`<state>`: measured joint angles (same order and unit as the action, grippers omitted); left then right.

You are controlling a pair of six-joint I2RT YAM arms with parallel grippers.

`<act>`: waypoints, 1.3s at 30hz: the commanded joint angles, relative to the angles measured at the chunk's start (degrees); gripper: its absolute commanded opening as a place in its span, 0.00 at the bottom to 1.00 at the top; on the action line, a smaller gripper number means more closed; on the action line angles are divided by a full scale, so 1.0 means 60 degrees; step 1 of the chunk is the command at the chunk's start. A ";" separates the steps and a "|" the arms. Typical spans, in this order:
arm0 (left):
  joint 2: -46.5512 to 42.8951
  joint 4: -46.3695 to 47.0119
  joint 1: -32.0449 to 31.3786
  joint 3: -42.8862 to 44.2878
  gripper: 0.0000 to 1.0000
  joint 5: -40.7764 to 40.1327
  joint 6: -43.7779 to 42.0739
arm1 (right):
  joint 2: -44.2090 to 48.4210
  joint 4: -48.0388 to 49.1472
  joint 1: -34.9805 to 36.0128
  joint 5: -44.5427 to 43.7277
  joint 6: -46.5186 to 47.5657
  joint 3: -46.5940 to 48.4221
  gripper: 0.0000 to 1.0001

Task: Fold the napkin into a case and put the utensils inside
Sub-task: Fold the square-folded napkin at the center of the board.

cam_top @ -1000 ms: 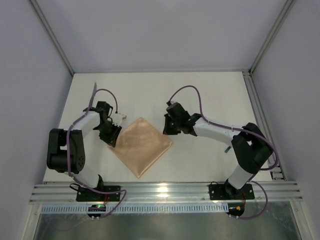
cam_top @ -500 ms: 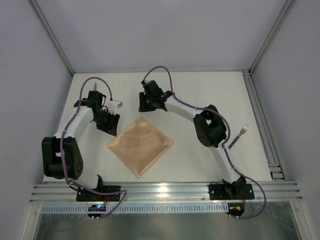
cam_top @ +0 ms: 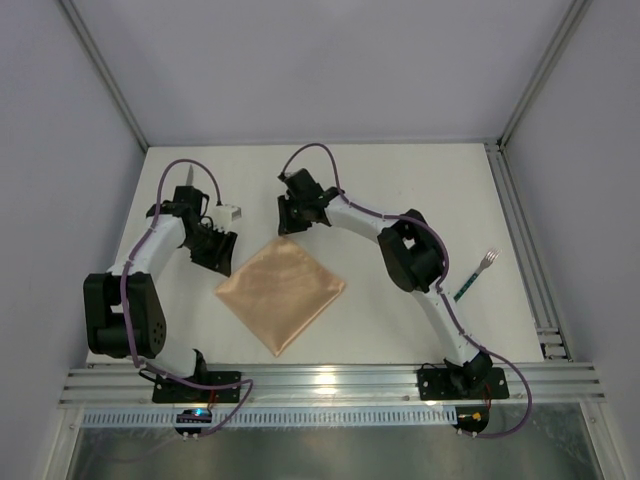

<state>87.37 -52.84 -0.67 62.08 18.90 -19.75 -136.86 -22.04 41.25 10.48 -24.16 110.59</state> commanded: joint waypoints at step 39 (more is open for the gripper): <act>0.0013 0.0062 0.0067 -0.0050 0.47 0.0205 0.0039 | 0.1290 0.0362 0.0199 -0.0208 0.0541 -0.1086 0.05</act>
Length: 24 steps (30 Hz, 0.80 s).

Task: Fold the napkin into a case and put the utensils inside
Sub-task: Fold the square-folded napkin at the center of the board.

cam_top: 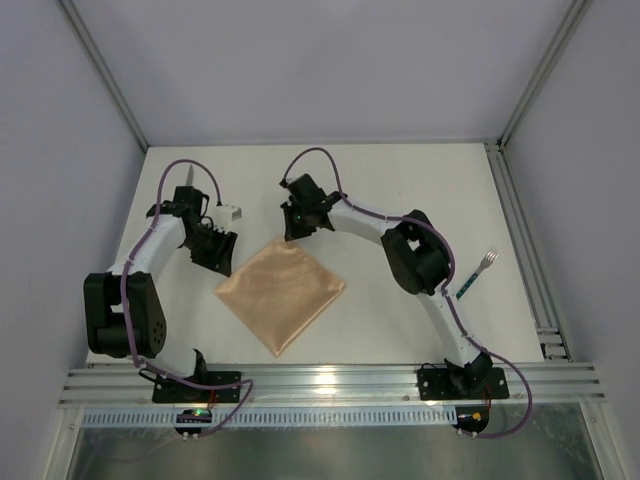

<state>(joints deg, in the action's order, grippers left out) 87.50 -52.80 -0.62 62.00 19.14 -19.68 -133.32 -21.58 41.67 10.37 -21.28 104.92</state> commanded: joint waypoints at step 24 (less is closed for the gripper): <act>-0.0170 -0.0107 0.0426 -0.0152 0.46 0.0121 -0.0294 | 0.2063 0.1371 0.0672 -0.0425 0.0368 -0.1652 0.04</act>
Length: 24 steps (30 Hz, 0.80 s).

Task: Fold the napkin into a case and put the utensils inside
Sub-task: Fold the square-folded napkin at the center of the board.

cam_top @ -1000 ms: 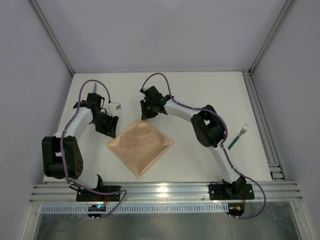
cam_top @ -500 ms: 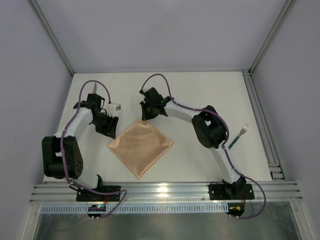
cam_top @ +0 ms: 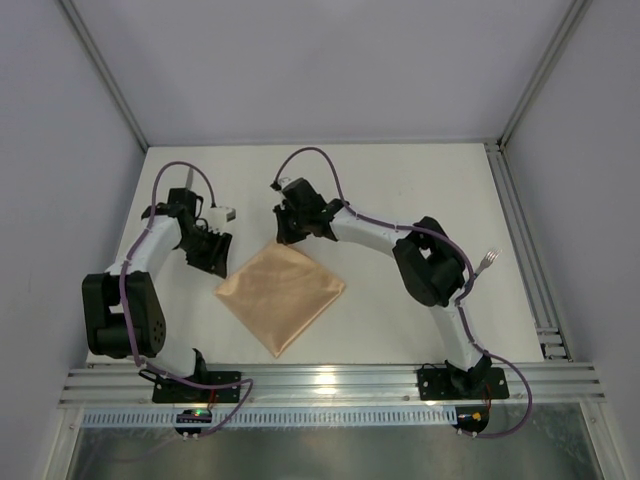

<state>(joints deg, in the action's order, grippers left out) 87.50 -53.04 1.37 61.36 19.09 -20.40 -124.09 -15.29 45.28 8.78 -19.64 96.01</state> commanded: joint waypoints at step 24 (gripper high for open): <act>-0.0316 -0.0038 0.0300 -0.0310 0.46 -0.0018 -0.0349 | 0.2635 0.1933 0.2898 0.0148 0.2086 -0.4003 0.04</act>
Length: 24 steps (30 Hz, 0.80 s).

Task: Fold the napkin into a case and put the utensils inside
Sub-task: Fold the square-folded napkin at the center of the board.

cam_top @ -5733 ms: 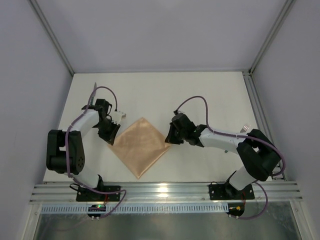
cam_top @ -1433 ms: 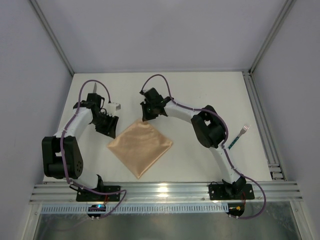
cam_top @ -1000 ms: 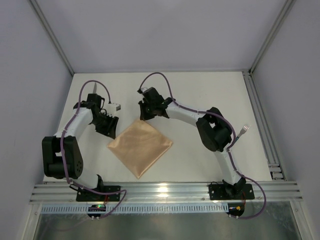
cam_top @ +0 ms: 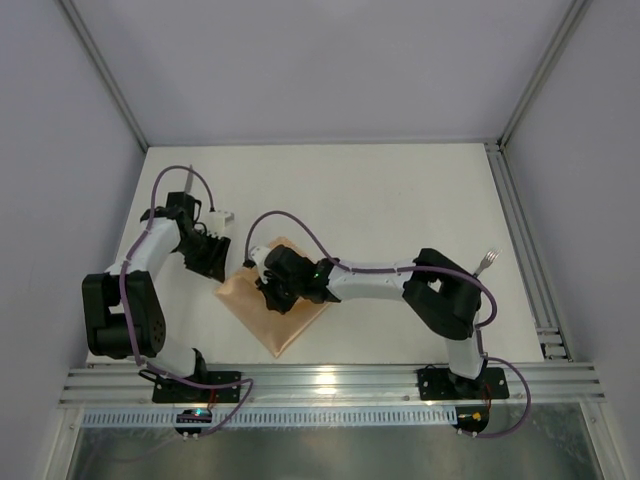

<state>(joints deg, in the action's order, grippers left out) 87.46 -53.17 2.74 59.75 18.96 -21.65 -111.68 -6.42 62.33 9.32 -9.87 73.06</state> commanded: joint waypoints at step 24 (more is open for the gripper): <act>0.0057 0.0395 0.0085 -0.0539 0.46 -0.0304 -0.0142 | 0.1255 -0.0528 0.1609 0.0526 0.1088 -0.1058 0.04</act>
<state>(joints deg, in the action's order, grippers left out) 87.53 -52.07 2.83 56.64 17.43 -21.89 -107.11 -9.54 71.31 10.59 -4.34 67.16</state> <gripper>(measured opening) 0.461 0.039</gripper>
